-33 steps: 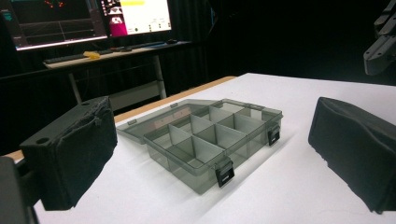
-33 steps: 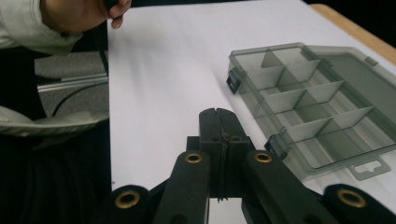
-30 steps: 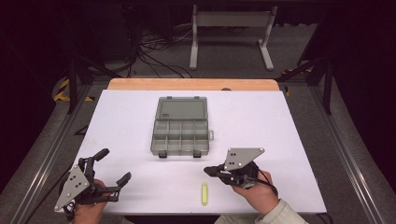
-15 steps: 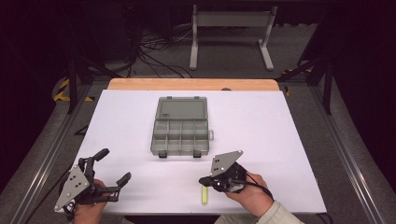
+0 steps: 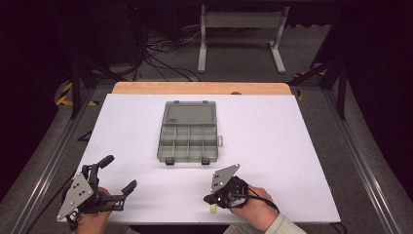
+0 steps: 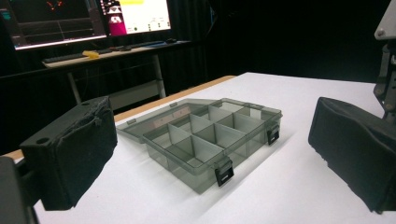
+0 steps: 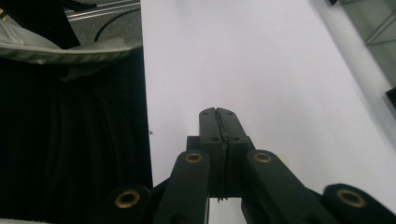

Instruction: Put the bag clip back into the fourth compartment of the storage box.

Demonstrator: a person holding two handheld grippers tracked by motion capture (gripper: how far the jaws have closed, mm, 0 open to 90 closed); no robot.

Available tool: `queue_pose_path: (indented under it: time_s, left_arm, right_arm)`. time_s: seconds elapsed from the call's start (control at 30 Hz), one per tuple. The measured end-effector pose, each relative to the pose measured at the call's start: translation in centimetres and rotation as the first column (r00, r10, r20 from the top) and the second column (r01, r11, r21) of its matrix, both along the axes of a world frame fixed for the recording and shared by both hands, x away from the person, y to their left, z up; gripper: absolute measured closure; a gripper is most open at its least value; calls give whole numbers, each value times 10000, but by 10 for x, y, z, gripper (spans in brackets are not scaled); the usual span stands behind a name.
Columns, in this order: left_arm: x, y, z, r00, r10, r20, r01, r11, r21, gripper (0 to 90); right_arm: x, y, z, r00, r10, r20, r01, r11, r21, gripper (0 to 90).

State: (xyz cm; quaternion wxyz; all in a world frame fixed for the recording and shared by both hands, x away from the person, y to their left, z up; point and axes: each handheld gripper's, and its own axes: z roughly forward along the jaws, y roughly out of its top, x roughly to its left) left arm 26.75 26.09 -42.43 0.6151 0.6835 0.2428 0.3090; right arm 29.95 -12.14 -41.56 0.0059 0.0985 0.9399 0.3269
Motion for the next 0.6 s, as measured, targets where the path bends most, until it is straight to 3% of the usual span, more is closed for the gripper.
queue_pose_path:
  time_s: [0.6]
  left_arm:
    - [0, 0, 0, 10000, -22, -7, 22, 10000, 26, 17]
  right_arm:
    - [-6, 11, -20, 9986, 274, -454, -300, 9978, -591, 900]
